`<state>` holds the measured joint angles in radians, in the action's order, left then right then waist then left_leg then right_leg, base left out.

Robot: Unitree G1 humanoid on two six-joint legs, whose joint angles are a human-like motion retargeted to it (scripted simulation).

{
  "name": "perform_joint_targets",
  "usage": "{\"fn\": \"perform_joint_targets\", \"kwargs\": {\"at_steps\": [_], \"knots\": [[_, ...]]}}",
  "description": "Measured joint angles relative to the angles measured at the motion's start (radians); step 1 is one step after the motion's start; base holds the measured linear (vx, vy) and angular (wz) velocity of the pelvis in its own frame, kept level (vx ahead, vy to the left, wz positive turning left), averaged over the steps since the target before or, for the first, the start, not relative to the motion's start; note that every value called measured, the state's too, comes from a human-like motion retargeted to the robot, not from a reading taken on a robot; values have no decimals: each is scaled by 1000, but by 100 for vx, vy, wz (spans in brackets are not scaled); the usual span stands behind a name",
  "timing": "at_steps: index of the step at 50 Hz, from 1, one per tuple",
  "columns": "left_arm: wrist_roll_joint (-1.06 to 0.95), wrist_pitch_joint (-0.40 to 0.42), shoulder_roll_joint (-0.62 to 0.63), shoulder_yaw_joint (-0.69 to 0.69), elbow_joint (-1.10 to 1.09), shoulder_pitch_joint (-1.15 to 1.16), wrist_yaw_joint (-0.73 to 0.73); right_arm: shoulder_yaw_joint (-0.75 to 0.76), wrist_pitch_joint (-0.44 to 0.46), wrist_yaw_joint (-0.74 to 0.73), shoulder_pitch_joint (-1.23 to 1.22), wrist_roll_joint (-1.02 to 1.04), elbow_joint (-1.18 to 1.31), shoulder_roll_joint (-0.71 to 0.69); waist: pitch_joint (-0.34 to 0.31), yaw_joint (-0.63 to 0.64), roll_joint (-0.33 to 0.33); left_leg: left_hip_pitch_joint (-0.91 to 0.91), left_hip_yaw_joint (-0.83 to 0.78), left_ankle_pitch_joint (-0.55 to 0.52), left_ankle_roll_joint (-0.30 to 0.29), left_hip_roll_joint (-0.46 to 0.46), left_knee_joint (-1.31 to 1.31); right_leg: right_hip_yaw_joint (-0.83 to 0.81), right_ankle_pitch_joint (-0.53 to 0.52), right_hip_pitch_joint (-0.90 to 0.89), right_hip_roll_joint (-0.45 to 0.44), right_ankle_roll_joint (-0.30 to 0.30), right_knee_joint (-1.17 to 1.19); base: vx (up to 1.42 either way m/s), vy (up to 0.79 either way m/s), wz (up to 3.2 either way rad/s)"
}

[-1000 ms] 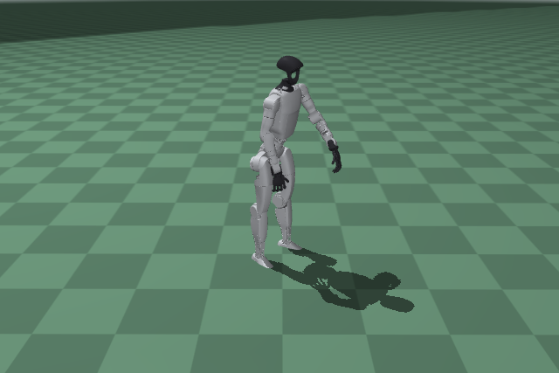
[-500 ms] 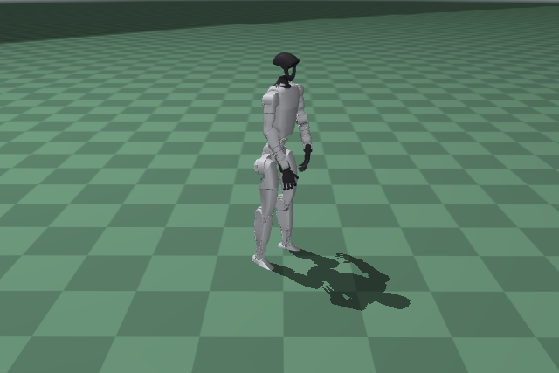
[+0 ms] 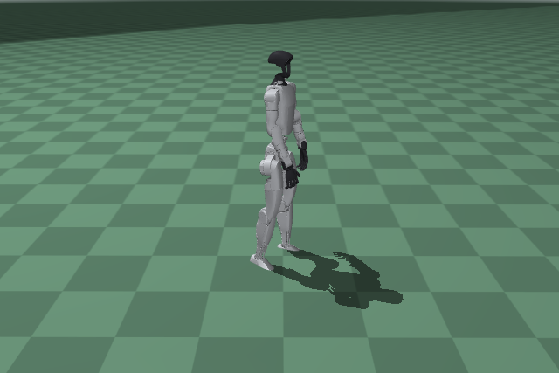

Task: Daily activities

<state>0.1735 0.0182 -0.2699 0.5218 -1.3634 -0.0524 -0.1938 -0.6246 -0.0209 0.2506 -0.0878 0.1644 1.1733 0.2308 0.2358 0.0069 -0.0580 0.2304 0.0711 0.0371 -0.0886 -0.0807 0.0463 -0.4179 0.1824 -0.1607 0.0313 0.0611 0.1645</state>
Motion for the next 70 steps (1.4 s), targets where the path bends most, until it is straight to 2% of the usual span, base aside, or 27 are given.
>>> {"fn": "perform_joint_targets", "kwargs": {"at_steps": [27,40,49,55,60,66,67,68,70], "knots": [[-133,4,22,42,56,-40,-80,-9,-7,15,46,-62,-25,41,-2,10,-13,23,30,6,-35,1,1,-37,0,-21,6,35,83,0,1,13],[-179,25,-23,72,198,-28,-143,-28,-35,26,77,-50,-158,89,12,25,-17,32,44,11,-57,9,2,-54,8,-29,15,58,140,1,1,27],[-189,59,-77,128,439,-35,-182,10,-48,-6,22,-13,-213,117,29,60,-18,40,62,11,-84,16,5,-65,21,-38,23,78,205,1,-1,46],[-190,77,-113,155,702,-67,-217,78,-22,-9,89,22,-106,170,30,100,-12,52,85,8,-119,29,7,-43,66,-65,22,92,265,-1,-6,72],[-203,83,-154,172,954,-104,-243,162,10,-16,159,46,21,219,27,136,-11,69,98,-10,-173,37,9,-11,99,-101,17,95,312,-5,-12,67],[-245,54,-204,193,1181,-147,-316,258,40,6,156,9,105,242,8,133,-32,98,60,-57,-173,60,2,-1,109,-132,18,72,324,-11,-10,23],[-248,45,-213,202,1209,-158,-339,269,45,17,145,2,109,241,4,119,-36,108,11,-65,-163,39,-13,-11,105,-137,18,70,324,-15,-33,70],[-247,34,-223,216,1234,-170,-367,277,50,30,133,-5,108,238,4,92,-39,125,-100,-69,-133,-19,-40,-37,102,-143,20,73,322,-15,-39,109],[-238,11,-248,251,1280,-205,-432,283,61,63,102,-9,99,236,12,30,-46,161,-366,-12,39,-102,-131,-71,89,-159,34,67,302,-13,-29,101]]}}
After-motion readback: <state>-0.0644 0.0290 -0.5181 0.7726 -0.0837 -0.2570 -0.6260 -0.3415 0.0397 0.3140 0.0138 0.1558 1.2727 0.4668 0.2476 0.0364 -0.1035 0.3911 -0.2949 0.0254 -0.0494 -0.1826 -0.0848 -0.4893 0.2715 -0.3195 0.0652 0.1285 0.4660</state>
